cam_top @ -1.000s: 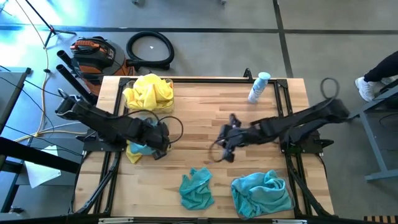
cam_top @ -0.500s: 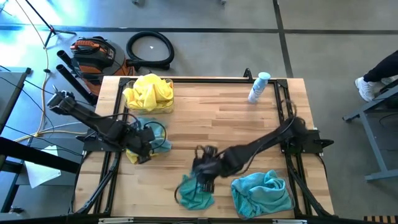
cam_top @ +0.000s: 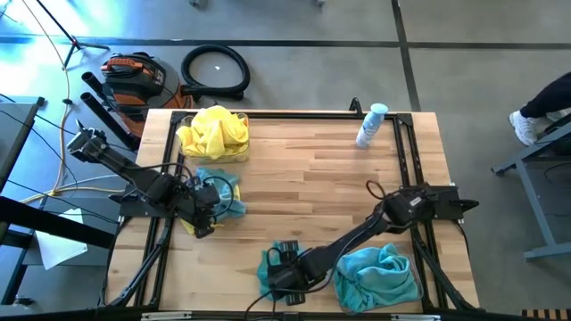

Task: Sort microfiber towel by color & place in baskets
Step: Put the blue towel into the bottom transparent bin

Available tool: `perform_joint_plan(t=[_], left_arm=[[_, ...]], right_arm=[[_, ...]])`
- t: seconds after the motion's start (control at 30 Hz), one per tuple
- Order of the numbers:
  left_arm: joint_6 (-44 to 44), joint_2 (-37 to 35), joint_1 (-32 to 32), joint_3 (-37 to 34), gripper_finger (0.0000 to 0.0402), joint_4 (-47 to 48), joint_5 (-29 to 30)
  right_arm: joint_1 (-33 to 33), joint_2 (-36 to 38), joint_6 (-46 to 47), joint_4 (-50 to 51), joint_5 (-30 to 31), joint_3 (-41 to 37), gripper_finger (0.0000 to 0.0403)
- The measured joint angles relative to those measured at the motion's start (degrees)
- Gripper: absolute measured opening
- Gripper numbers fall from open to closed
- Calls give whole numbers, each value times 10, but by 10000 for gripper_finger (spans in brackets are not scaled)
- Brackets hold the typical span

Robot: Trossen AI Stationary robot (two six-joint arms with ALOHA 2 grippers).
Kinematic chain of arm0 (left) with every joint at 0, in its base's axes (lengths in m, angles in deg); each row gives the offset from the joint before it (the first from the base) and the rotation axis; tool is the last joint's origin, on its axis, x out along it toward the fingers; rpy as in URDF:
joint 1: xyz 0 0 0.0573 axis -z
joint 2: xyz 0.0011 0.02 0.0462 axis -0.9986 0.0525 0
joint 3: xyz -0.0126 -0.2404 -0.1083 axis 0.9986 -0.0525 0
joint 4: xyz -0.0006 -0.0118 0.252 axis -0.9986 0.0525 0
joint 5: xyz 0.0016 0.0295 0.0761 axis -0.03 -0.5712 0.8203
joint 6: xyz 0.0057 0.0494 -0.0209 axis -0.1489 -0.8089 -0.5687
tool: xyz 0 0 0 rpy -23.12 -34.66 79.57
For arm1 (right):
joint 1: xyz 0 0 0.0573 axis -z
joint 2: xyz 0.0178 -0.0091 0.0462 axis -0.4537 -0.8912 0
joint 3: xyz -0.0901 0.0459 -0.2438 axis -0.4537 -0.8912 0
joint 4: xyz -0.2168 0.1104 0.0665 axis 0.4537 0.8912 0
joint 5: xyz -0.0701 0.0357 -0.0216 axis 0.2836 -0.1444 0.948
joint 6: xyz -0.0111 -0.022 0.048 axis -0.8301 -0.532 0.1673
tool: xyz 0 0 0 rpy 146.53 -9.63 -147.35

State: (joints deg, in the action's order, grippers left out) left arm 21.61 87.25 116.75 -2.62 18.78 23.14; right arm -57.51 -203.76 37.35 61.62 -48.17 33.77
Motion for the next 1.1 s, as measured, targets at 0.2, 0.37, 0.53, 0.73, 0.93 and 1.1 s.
perform_joint_plan(t=[0.2,0.37,0.53,0.73,0.93,1.1], left_arm=[[15,0,0,0,79,0,0],[18,0,0,0,79,1,6],[20,0,0,0,79,1,6],[15,0,0,0,79,1,6],[15,0,0,0,79,1,5],[15,0,0,0,79,1,5]], right_arm=[[14,-30,22,0,-17,1,240],[18,-41,20,3,-21,3,228],[20,-42,10,3,-38,3,160],[21,-43,26,3,-50,4,23],[20,-30,103,17,-7,0,28],[21,16,137,47,30,-1,5]])
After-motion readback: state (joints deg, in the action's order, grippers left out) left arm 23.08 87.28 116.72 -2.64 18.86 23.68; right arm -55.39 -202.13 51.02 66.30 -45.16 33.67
